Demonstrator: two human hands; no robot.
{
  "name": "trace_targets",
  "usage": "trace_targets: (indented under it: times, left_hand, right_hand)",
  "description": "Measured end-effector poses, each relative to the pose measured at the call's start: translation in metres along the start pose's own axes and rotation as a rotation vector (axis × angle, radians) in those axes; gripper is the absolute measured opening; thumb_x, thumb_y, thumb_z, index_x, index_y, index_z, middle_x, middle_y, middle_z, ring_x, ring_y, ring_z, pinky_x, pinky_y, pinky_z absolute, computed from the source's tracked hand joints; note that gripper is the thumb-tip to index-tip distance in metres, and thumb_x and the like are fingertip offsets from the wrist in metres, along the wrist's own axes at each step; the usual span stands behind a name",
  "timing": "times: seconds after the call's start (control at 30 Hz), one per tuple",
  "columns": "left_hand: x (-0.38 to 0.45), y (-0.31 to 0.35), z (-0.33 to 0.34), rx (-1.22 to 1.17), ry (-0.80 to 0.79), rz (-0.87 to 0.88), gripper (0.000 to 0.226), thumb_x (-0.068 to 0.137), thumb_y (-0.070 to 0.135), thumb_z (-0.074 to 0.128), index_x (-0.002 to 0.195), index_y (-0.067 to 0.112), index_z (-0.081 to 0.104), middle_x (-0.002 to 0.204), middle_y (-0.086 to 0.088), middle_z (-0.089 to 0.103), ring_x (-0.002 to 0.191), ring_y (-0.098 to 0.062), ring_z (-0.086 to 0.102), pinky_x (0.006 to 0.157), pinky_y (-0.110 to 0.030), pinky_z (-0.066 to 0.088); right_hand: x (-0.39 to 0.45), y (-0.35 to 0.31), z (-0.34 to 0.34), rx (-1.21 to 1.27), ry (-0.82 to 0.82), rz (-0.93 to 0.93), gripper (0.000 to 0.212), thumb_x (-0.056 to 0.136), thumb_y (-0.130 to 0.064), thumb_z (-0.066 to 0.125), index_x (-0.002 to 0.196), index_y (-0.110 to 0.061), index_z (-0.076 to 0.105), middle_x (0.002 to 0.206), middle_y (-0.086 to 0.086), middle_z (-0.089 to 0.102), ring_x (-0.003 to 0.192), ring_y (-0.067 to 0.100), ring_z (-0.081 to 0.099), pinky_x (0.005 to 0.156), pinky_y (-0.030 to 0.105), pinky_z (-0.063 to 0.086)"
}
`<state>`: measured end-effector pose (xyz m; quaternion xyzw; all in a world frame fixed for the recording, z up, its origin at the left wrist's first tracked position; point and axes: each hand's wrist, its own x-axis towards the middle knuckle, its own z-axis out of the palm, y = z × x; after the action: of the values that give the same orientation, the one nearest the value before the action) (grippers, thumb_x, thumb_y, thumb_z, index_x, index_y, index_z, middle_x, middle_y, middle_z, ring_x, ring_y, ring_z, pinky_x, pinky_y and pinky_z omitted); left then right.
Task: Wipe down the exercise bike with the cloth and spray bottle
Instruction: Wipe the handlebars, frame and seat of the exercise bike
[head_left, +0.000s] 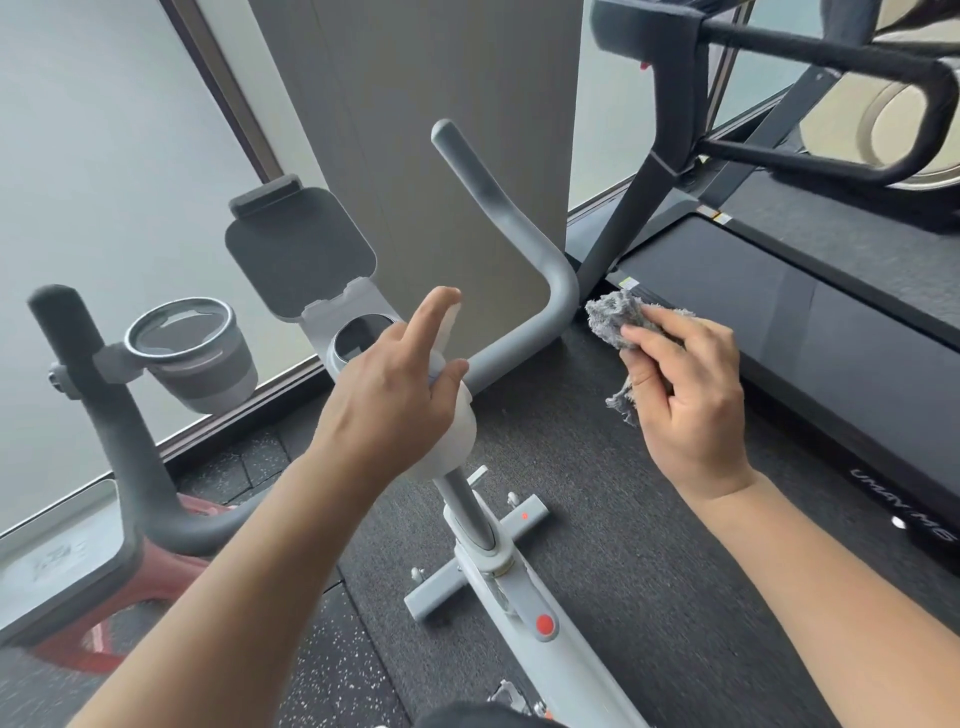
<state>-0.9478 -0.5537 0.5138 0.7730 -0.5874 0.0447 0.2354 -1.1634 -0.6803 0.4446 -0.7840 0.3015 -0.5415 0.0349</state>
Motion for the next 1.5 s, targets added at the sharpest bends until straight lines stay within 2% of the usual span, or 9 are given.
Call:
trace_targets:
  times: [0.13,0.3,0.5,0.73,0.93,1.2,1.33,1.5]
  left_hand:
    - [0.009,0.004,0.004,-0.032,-0.016,0.016,0.05,0.091,0.033,0.058,0.135,0.032,0.035,0.086,-0.001,0.054,0.067,-0.028,0.046,0.062,-0.032,0.032]
    - [0.021,0.013,0.008,-0.061,0.022,0.021,0.055,0.092,0.035,0.058,0.141,0.037,0.033,0.088,0.001,0.051,0.07,-0.025,0.045,0.064,-0.031,0.03]
    - [0.039,0.021,0.015,-0.065,0.008,0.082,0.049,0.091,0.031,0.059,0.134,0.031,0.036,0.083,0.001,0.051,0.066,-0.027,0.047,0.061,-0.03,0.031]
    - [0.058,0.027,0.026,-0.042,0.027,0.052,0.054,0.092,0.035,0.056,0.14,0.037,0.031,0.085,0.001,0.05,0.067,-0.028,0.048,0.062,-0.033,0.036]
    - [0.054,0.027,0.025,-0.083,0.011,0.068,0.049,0.091,0.033,0.058,0.133,0.035,0.034,0.081,0.004,0.047,0.066,-0.027,0.047,0.062,-0.03,0.032]
    - [0.035,0.013,0.011,-0.106,0.047,0.028,0.057,0.092,0.038,0.058,0.141,0.04,0.03,0.086,0.003,0.05,0.069,-0.026,0.049,0.062,-0.032,0.035]
    - [0.021,0.003,0.003,-0.098,0.056,-0.006,0.058,0.092,0.037,0.058,0.142,0.041,0.029,0.089,0.003,0.053,0.075,-0.025,0.051,0.065,-0.033,0.037]
    - [0.01,-0.006,-0.003,-0.087,0.087,-0.031,0.059,0.091,0.036,0.06,0.142,0.039,0.031,0.083,0.004,0.05,0.068,-0.022,0.048,0.064,-0.031,0.034]
  right_hand:
    - [-0.001,0.002,-0.002,-0.003,0.006,0.008,0.017,0.092,-0.006,0.064,0.107,-0.002,0.07,0.115,0.016,0.064,0.101,0.035,0.055,0.099,0.038,0.043]
    - [0.0,0.006,-0.005,-0.006,0.008,0.012,0.017,0.091,-0.005,0.065,0.107,-0.002,0.07,0.115,0.017,0.064,0.102,0.035,0.055,0.099,0.035,0.042]
    - [0.005,0.012,-0.005,0.0,0.011,0.025,0.017,0.092,-0.007,0.064,0.108,-0.002,0.07,0.116,0.016,0.064,0.104,0.033,0.054,0.098,0.037,0.044]
    - [0.01,0.018,-0.003,-0.001,0.013,0.021,0.017,0.093,-0.008,0.063,0.108,-0.003,0.07,0.116,0.016,0.064,0.104,0.033,0.054,0.098,0.038,0.044]
    - [0.013,0.017,-0.001,0.006,0.01,0.012,0.016,0.092,-0.007,0.063,0.106,-0.002,0.07,0.116,0.016,0.064,0.105,0.031,0.053,0.1,0.034,0.041]
    - [0.019,0.007,0.012,0.048,0.005,-0.009,0.018,0.093,-0.009,0.063,0.108,-0.003,0.07,0.116,0.015,0.064,0.105,0.032,0.054,0.101,0.035,0.042]
    - [0.024,0.004,0.028,0.077,-0.024,-0.014,0.018,0.094,-0.011,0.062,0.109,-0.004,0.07,0.117,0.013,0.064,0.106,0.032,0.054,0.1,0.036,0.042]
    - [0.035,-0.004,0.062,0.162,-0.127,-0.068,0.016,0.094,-0.018,0.063,0.105,-0.01,0.072,0.116,0.005,0.066,0.106,0.029,0.056,0.101,0.039,0.041]
